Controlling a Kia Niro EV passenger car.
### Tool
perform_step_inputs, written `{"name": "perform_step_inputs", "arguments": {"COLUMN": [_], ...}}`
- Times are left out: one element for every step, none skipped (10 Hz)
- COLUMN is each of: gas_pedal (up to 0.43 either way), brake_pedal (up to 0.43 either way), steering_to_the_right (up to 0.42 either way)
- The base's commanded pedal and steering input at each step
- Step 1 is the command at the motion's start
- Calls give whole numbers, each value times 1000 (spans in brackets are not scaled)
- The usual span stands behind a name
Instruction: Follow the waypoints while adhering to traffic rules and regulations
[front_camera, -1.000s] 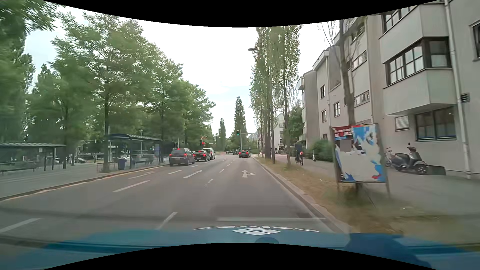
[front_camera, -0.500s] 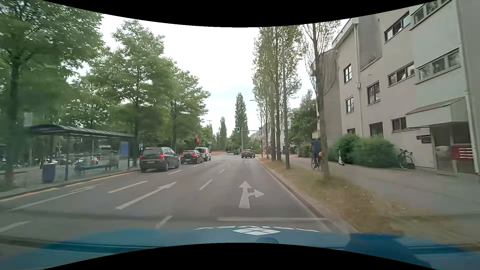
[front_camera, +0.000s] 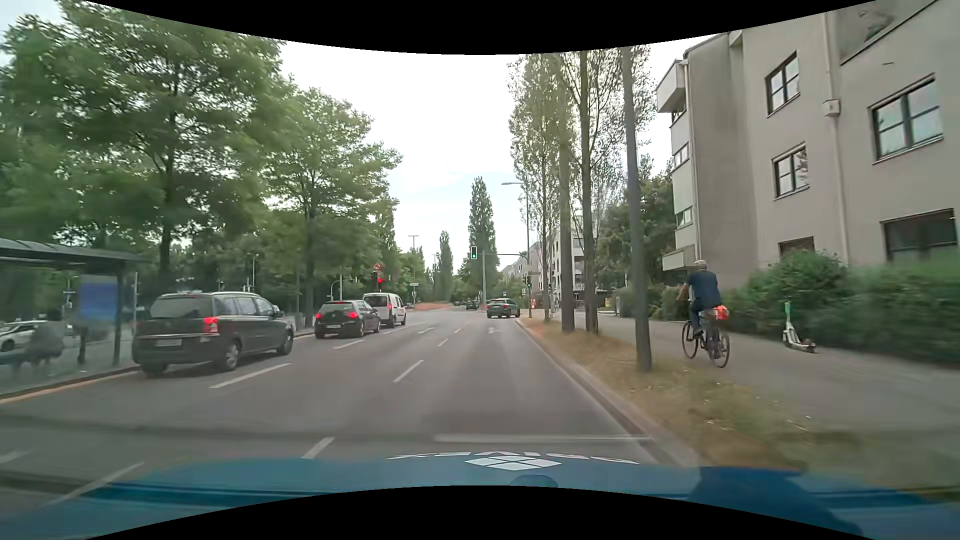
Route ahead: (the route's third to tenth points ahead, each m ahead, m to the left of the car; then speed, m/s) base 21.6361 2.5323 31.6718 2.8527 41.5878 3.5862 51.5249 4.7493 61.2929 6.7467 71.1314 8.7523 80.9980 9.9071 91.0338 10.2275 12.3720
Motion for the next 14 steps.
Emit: {"name": "perform_step_inputs", "arguments": {"gas_pedal": [157, 157, 157, 157, 157, 157, 157, 150, 150, 150, 150, 150, 150, 150], "brake_pedal": [0, 0, 0, 0, 0, 0, 0, 0, 0, 0, 0, 0, 0, 0], "steering_to_the_right": [-5, -5, -4, -4, -3, -3, -3, -3, -1, 0, -1, -2, -1, -2]}}
